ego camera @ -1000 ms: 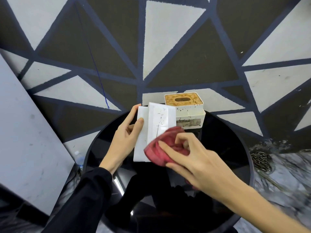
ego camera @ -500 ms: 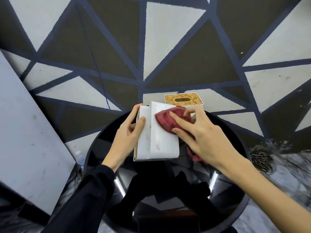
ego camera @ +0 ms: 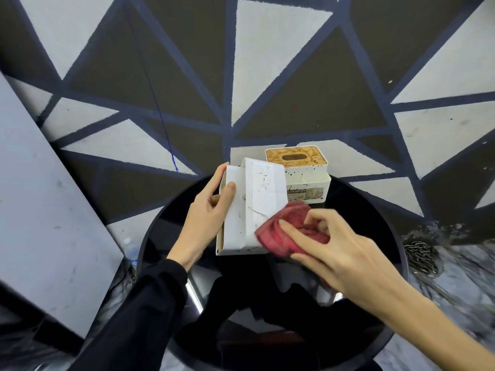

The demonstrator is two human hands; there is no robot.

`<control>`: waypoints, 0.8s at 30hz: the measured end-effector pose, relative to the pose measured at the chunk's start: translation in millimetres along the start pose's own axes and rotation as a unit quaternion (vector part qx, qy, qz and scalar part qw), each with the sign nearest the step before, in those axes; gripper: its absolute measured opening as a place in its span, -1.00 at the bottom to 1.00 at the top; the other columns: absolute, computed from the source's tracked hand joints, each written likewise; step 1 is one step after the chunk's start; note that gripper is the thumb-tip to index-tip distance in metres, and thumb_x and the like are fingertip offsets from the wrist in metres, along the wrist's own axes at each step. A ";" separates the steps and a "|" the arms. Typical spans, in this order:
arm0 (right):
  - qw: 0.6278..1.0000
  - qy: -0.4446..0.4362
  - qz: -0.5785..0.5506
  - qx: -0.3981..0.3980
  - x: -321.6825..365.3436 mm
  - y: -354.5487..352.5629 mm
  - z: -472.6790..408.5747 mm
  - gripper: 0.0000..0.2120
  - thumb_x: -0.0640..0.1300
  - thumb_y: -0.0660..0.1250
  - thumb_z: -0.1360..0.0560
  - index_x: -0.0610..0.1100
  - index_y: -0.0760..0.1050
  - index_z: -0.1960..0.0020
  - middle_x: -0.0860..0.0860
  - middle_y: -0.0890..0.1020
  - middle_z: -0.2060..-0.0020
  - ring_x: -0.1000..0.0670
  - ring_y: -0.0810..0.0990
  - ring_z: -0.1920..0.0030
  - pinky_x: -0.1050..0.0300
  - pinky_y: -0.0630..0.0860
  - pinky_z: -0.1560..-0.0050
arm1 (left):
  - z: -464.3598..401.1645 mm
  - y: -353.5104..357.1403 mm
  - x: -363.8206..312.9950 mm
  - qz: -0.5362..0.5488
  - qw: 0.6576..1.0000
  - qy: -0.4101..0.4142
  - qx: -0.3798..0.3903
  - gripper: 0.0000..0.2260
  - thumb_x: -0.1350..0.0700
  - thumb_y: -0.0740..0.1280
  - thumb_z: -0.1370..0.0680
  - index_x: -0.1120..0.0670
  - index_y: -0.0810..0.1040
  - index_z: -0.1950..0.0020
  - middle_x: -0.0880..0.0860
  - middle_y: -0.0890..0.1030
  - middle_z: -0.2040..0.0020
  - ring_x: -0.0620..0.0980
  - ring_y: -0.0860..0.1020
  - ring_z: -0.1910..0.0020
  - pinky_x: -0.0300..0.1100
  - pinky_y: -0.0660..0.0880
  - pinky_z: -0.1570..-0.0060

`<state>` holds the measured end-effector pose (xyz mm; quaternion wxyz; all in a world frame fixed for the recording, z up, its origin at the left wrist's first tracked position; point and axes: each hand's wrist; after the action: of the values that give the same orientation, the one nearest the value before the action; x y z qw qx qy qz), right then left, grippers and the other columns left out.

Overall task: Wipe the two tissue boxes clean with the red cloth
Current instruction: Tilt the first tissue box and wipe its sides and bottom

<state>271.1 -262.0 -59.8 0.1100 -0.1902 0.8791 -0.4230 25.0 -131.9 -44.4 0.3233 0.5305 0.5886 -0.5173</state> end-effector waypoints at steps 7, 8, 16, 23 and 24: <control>0.996 0.063 -0.058 -0.021 -13.4 1.2 -42.3 -0.52 0.20 0.14 -0.66 0.09 0.47 -0.51 -0.03 0.40 -0.19 -0.07 0.57 -0.08 0.04 0.61 0.38 | -1.5 3.0 -3.5 -0.006 1.000 0.000 0.009 -0.57 -0.25 0.30 -0.65 -0.50 0.36 -0.51 0.07 0.74 -0.12 0.09 0.70 -0.14 0.21 0.58 -0.30; 0.996 0.063 -0.060 -0.024 -11.0 2.1 -46.4 -0.51 0.21 0.12 -0.66 0.10 0.47 -0.52 -0.03 0.39 -0.18 -0.05 0.55 -0.09 0.05 0.59 0.39 | -1.6 3.0 -3.9 -0.005 1.000 -0.001 0.011 -0.58 -0.23 0.30 -0.66 -0.49 0.36 -0.52 0.06 0.75 -0.11 0.07 0.71 -0.14 0.20 0.59 -0.30; 0.997 0.002 -0.074 -0.001 11.2 8.9 -11.8 -0.52 0.18 0.14 -0.70 0.06 0.43 -0.56 -0.05 0.41 -0.22 0.06 0.49 -0.11 0.38 0.48 0.27 | -4.5 0.1 -5.1 -0.001 1.000 0.010 0.027 -0.58 -0.10 0.28 -0.73 -0.35 0.37 -0.58 -0.19 0.74 -0.14 -0.22 0.68 -0.05 -0.19 0.62 -0.15; 0.996 0.035 -0.086 0.005 -2.4 8.7 1.6 -0.52 0.21 0.12 -0.69 0.15 0.39 -0.57 0.01 0.38 -0.24 0.06 0.46 -0.12 0.43 0.35 0.24 | -8.7 1.5 0.1 -0.011 0.999 -0.003 0.045 -0.57 -0.29 0.28 -0.67 -0.50 0.31 -0.54 -0.19 0.54 -0.16 -0.13 0.58 -0.17 0.08 0.46 -0.47; 0.995 0.035 -0.094 0.003 -4.0 8.9 0.6 -0.52 0.21 0.12 -0.69 0.15 0.38 -0.57 0.01 0.38 -0.24 0.06 0.45 -0.12 0.38 0.40 0.28 | -8.8 1.5 0.2 -0.012 0.999 -0.002 0.045 -0.56 -0.30 0.27 -0.67 -0.50 0.30 -0.54 -0.18 0.53 -0.16 -0.15 0.56 -0.16 0.08 0.45 -0.48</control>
<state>272.7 -255.6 -67.1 0.0393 -0.2563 0.8595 -0.4404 27.9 -123.6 -42.7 0.2940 0.5361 0.5702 -0.5486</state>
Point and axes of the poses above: each hand's wrist, its own z-axis away from the middle knuckle, its own y-axis out of the palm, x = y × z
